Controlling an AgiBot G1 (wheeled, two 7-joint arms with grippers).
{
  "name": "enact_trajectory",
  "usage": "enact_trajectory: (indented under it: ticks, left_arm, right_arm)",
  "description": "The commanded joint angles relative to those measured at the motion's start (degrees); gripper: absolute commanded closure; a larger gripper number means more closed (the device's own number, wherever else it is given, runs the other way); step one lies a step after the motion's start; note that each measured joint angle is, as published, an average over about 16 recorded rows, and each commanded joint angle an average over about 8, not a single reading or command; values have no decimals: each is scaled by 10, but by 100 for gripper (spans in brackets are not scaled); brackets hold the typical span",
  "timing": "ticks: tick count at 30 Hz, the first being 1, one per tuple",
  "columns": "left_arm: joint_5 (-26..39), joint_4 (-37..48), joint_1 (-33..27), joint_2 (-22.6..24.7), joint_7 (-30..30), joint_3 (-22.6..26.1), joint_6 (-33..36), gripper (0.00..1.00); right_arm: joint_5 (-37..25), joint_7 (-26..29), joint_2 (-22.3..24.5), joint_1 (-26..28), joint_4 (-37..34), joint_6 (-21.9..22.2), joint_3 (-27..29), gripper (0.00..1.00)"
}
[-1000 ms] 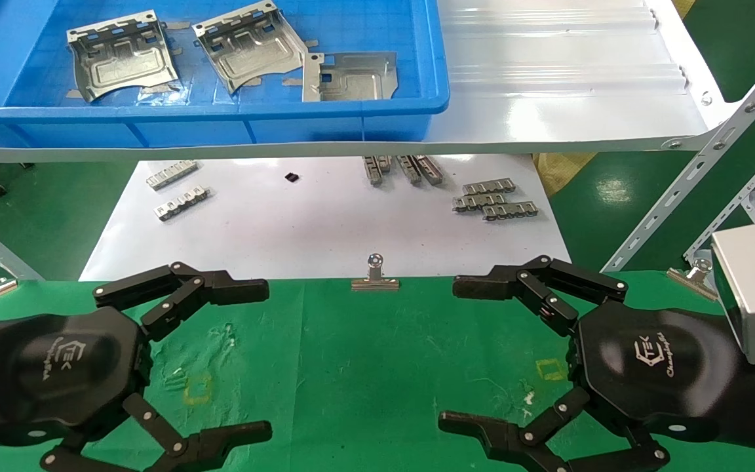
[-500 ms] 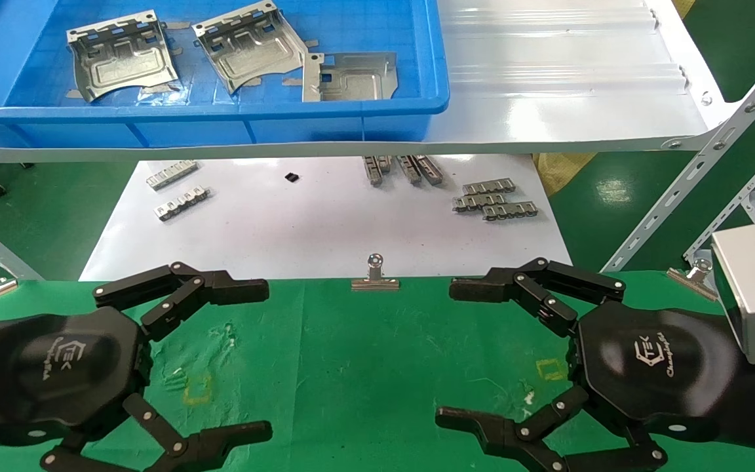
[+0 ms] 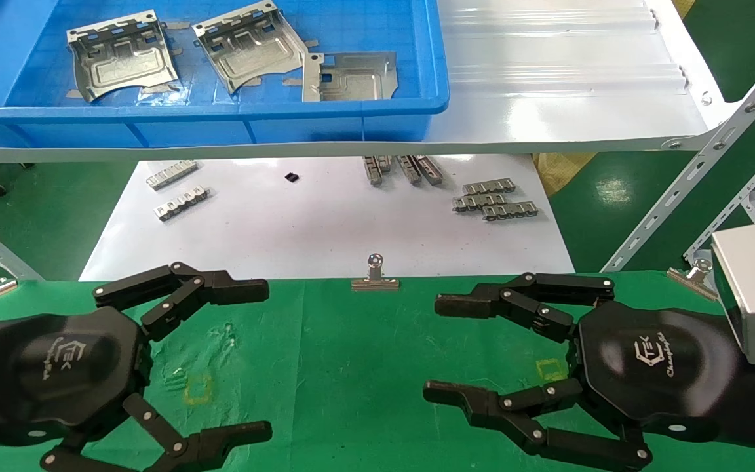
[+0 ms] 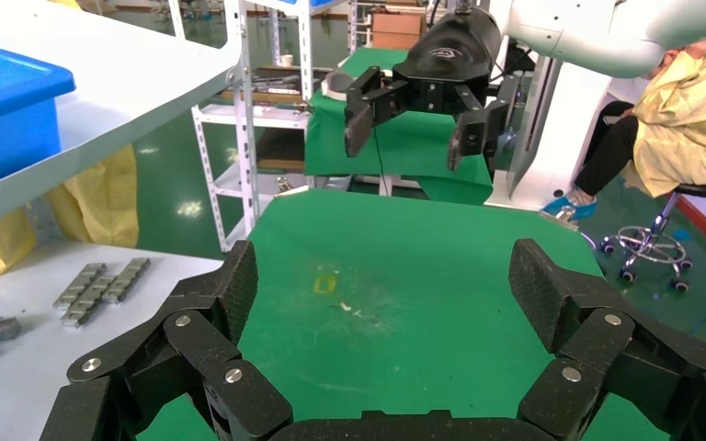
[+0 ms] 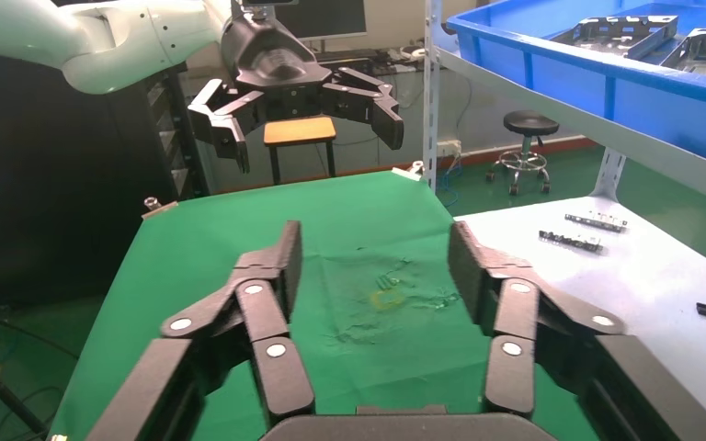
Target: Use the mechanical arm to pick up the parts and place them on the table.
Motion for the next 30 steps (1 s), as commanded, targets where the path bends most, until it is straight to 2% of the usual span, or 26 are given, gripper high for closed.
enact_trajectory:
  ticks: [1,20,24,30]
  left_arm:
    - [0,0,0,0,0,0,0,0]
    - [5,1,-10,-3,3,-2,-2,0]
    - [33,14,-51,-1,10,0,-6,0]
    - [115,88,-165,39,24,25,-20,0]
  right_arm:
    - [0,0,0,0,0,0,0,100]
    - [0,0,0,0,0,0,0,100]
    - [0,0,0,0,0,0,0,100]
    - [0,0,0,0,0,0,0,100]
